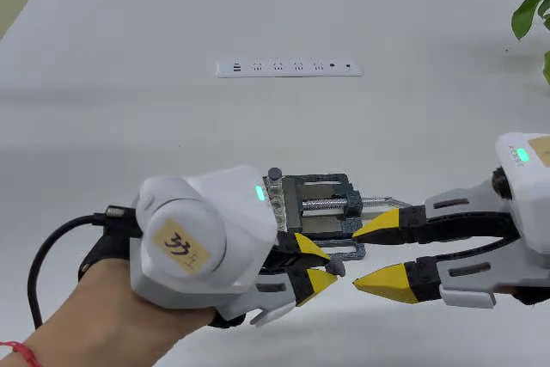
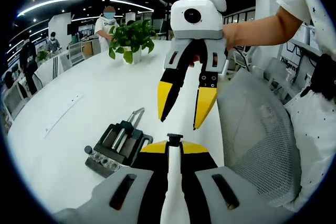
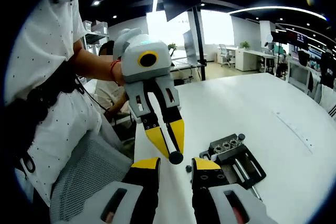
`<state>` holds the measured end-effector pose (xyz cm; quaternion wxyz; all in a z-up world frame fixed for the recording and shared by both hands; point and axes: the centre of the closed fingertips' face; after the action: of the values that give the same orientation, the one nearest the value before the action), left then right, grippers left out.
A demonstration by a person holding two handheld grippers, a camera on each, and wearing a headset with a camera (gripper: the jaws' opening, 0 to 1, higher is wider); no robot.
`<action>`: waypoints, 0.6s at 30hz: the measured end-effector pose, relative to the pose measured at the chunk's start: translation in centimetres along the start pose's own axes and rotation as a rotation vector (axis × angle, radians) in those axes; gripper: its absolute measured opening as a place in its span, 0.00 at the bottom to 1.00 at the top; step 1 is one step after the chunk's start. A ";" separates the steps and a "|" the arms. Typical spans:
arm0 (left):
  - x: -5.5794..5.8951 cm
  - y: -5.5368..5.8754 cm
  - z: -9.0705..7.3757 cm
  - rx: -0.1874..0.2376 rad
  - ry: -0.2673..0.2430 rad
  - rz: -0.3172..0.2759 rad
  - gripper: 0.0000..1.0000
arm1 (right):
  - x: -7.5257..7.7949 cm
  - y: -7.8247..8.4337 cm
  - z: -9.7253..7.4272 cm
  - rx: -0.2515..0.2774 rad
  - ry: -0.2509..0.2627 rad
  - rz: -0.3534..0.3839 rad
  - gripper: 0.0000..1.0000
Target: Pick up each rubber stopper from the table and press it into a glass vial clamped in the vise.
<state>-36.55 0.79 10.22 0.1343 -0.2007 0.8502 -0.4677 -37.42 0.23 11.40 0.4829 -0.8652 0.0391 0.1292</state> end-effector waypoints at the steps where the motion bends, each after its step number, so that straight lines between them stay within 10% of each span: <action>1: 0.0 -0.1 0.0 0.002 0.001 0.001 0.04 | 0.0 0.0 0.1 -0.002 -0.004 0.002 0.19; 18: 0.5 -0.8 -0.1 0.017 0.014 0.018 0.04 | -0.4 -0.1 0.5 -0.009 -0.028 0.007 0.11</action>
<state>-36.86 0.20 10.96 0.1341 -0.1888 0.8489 -0.4751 -37.93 0.72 11.35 0.4788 -0.8655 0.0348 0.1431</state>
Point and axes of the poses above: the centre of the closed fingertips' face, and the gripper's own axes: z roughly forward along the fingers, x roughly to its right, y roughly out of its underside, and after that the axes turned 12 degrees about -y, right-handed
